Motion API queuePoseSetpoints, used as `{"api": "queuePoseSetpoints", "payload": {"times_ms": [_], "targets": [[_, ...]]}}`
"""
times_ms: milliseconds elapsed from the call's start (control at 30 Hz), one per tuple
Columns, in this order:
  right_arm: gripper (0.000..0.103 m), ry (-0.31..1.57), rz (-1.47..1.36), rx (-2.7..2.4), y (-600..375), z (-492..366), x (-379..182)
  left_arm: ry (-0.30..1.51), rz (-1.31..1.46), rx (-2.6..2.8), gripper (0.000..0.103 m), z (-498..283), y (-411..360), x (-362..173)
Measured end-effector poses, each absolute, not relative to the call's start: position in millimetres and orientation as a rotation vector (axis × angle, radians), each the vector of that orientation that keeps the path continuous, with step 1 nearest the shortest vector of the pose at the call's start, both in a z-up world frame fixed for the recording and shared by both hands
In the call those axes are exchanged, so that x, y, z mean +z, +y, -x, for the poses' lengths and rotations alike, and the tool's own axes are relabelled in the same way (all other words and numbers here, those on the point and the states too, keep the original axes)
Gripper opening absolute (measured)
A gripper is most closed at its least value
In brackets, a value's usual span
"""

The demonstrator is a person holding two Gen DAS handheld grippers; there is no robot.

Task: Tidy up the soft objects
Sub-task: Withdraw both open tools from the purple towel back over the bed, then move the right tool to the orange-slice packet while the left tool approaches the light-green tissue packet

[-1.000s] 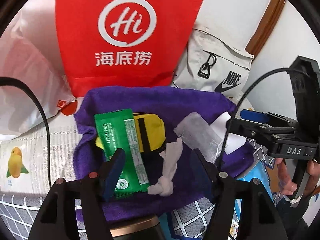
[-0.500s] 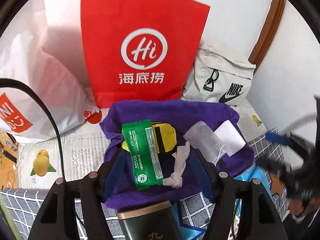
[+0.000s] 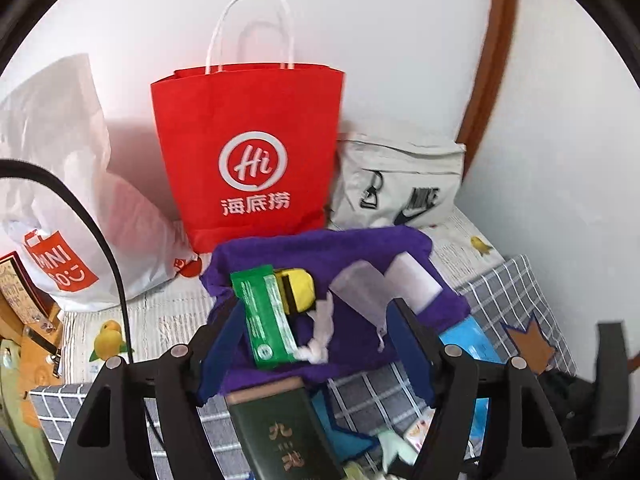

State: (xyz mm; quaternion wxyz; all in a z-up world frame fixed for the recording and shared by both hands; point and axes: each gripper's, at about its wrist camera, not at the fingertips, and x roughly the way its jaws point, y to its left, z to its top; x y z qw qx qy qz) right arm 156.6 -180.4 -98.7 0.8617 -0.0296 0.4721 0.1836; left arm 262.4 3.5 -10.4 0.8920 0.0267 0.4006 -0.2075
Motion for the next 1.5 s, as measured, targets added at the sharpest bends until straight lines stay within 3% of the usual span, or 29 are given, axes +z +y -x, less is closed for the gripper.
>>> {"api": "queuePoseSetpoints", "payload": {"times_ms": [300, 600, 1100, 1167, 1233, 1500], "targets": [[0.064, 1.033, 0.176, 0.408, -157, -123, -148, 0.838, -0.073, -0.398, 0.071, -202, 33, -11], [0.064, 1.005, 0.582, 0.359, -142, -112, -167, 0.865, -0.033, -0.373, 0.071, -162, 70, -32], [0.061, 0.965, 0.85, 0.334, -130, -112, -191, 0.906, 0.017, -0.375, 0.071, -159, 86, -56], [0.051, 0.97, 0.838, 0.356, -129, -114, -191, 0.912, 0.027, -0.369, 0.071, -160, 89, -58], [0.001, 1.021, 0.78, 0.402, -129, -118, -192, 0.919, 0.035, -0.37, 0.071, -160, 90, -61], [0.002, 1.027, 0.583, 0.477, -133, -113, -171, 0.935, 0.041, -0.36, 0.071, -160, 95, -69]]}}
